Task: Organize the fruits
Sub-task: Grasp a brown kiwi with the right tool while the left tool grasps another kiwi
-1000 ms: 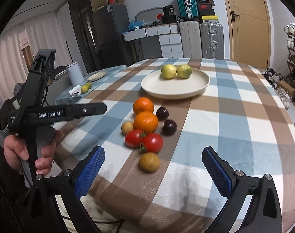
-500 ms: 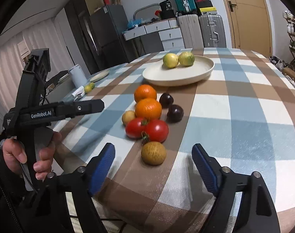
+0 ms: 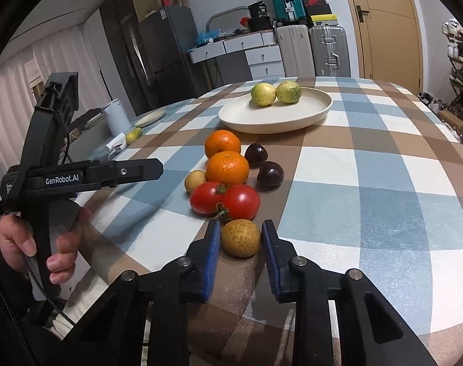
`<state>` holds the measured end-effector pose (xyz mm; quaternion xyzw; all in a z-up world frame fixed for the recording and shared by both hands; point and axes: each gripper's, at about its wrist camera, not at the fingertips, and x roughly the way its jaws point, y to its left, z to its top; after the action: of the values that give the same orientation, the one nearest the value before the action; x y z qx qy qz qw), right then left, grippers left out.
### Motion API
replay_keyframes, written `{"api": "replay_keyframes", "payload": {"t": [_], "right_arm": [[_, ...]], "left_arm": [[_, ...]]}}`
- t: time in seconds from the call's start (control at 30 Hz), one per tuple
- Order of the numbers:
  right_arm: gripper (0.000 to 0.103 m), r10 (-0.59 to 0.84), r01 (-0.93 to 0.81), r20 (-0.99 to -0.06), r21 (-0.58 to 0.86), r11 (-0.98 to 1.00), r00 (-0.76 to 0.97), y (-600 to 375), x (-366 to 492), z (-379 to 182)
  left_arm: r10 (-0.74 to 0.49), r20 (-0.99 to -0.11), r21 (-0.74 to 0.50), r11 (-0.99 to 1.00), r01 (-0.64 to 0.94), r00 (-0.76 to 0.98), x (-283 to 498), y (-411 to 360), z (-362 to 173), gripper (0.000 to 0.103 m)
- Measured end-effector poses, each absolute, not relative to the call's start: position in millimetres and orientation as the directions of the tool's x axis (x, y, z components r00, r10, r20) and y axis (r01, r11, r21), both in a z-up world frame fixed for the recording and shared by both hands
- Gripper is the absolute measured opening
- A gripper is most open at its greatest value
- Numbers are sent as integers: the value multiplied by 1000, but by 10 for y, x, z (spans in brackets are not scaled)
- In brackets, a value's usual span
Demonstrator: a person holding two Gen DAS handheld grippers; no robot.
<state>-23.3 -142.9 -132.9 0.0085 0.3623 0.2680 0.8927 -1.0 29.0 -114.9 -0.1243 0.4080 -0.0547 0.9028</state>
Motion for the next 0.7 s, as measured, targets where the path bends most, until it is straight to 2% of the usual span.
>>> {"api": "replay_keyframes", "payload": {"t": [0.43, 0.53, 0.7], "right_arm": [[28, 513, -484, -595, 226, 845, 618, -1493, -257, -1234], [28, 520, -493, -585, 223, 841, 622, -1496, -272, -1204], [28, 527, -501, -573, 220, 837, 628, -1494, -281, -1171]], "left_arm": [[-312, -706, -352, 934, 68, 635, 59, 243, -1186, 101], [-334, -702, -373, 925, 75, 629, 106, 259, -1193, 98], [-367, -700, -385, 916, 109, 613, 159, 217, -1201, 87]]}}
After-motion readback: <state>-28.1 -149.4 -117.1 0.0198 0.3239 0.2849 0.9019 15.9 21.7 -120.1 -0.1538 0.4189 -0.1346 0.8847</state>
